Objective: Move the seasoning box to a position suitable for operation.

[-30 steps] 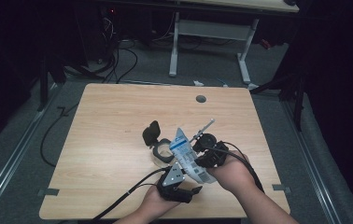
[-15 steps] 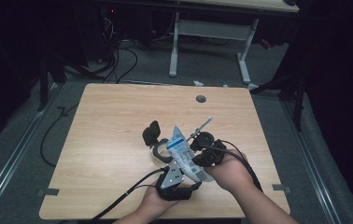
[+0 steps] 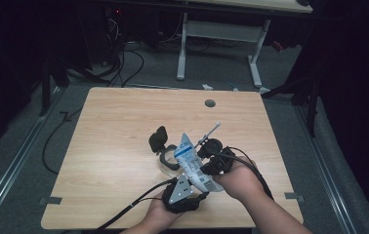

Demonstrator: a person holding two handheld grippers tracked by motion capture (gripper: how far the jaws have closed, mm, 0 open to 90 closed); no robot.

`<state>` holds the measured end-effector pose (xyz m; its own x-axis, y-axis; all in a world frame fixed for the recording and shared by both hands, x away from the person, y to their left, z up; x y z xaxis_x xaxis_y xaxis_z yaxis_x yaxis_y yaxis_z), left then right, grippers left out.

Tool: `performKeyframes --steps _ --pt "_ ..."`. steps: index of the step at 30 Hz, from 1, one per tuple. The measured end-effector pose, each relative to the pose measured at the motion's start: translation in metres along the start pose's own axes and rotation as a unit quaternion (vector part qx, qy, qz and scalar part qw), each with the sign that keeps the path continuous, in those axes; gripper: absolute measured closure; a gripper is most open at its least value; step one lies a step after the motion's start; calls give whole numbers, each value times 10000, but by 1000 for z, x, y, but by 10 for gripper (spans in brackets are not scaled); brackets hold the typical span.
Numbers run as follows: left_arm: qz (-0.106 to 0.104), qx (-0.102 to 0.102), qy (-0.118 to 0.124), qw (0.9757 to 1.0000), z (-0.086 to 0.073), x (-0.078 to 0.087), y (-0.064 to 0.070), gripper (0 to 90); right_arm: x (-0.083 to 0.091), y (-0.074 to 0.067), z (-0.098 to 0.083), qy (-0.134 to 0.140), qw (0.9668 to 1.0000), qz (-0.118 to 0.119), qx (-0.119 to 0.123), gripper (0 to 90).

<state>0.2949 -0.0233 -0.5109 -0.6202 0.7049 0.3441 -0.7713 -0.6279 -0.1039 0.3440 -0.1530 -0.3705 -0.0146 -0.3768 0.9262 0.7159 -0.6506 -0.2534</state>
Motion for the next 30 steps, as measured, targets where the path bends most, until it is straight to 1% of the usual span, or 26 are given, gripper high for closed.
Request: performKeyframes --steps 1,4,7,8,10,11,12,13,18,19,21,22,24,25,27,28,30 --pt "0 1 7 10000 0 0 0 501 0 0 0 -12 10000 17 -9 898" --pt "-22 -4 17 10000 0 0 1 506 1 1 1 -7 9998 90 -169 895" --pt "-12 33 29 10000 2 0 0 509 2 1 2 -28 9998 55 -204 893" --pt "-2 28 30 10000 2 0 0 510 2 1 3 -6 9996 82 -254 891" --pt "-9 51 9 10000 2 0 -2 512 3 2 4 6 9996 87 -266 890" --pt "-2 52 5 10000 2 -1 -2 513 2 2 5 1 9993 94 -355 890" --pt "2 55 5 10000 2 -1 -3 514 2 3 7 8 9993 77 -353 890" --pt "-7 73 2 10000 2 -1 -3 515 2 2 8 -2 9992 69 -400 890" --pt "-2 74 24 10000 3 -1 -4 516 2 4 11 -73 9992 106 -376 894" --pt "-9 81 26 10000 3 -1 -4 516 2 3 12 -108 9990 118 -416 895" --pt "-23 123 27 9999 3 -1 -5 515 2 4 13 -120 9992 127 -357 896" --pt "-33 135 25 9999 3 -1 -5 516 3 3 14 -144 9991 126 -380 897" --pt "-90 187 23 9998 3 -1 -6 515 2 4 15 -154 9992 154 -335 898" --pt "-105 207 23 9997 3 -2 -7 514 3 4 15 -185 9993 128 -308 898" --pt "-93 220 25 9997 3 -2 -7 513 2 4 17 -159 9991 135 -356 900" --pt "-103 224 25 9997 2 -2 -8 512 2 5 17 -180 9993 129 -295 900" --pt "-91 210 20 9997 2 -2 -8 509 1 5 19 -205 9994 131 -259 900"
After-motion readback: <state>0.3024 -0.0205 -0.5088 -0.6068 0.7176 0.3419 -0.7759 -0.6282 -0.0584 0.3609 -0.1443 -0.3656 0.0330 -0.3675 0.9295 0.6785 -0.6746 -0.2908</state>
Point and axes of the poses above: each handheld gripper's, and its own axes: x roughly backward along the jaws, z roughly out of its top, y roughly to its right, the point moved 1 cm from there along -x, roughly forward along the jaws, and after that the axes turned 15 degrees about z, right-handed, at the moved point
